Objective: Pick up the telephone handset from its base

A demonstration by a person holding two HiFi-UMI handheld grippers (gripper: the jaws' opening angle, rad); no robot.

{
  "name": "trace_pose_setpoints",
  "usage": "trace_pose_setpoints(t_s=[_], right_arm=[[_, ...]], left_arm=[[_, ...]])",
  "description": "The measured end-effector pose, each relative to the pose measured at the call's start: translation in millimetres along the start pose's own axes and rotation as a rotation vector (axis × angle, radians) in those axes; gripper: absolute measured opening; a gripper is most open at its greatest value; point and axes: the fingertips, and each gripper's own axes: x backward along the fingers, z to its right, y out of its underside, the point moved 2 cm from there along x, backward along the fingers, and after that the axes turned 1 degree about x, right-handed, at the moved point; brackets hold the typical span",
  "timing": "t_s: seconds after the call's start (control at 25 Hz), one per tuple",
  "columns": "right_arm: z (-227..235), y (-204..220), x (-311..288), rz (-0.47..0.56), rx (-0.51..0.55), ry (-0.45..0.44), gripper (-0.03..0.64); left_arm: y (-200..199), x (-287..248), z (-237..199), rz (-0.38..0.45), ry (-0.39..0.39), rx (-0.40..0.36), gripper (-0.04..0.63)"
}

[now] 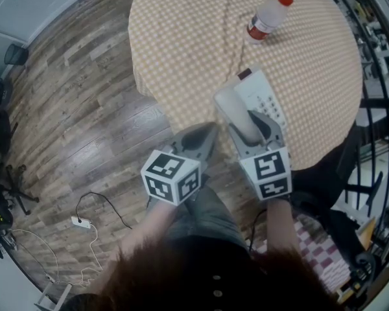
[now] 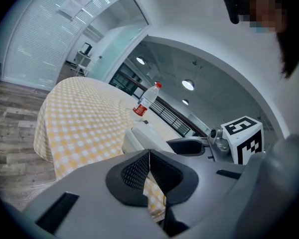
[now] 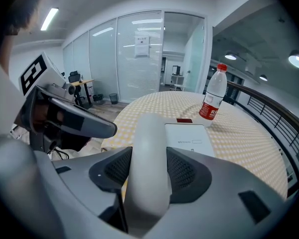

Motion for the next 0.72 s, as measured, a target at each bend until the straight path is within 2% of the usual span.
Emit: trace_pose_setpoints(t_s=[0.4, 0.72], right_arm=[[-0.6, -3.9, 3.1, 0.008, -0.002, 0.026, 0.219], [2.3, -10.8, 13.0, 0.036, -0.005, 0.060, 0.219]], left_arm=[[-4.9, 1.5, -2.9, 0.004, -0.008, -0.008, 0.012], [-3.4, 0.9, 10.7, -0.015, 0.027, -0.041, 0.012]])
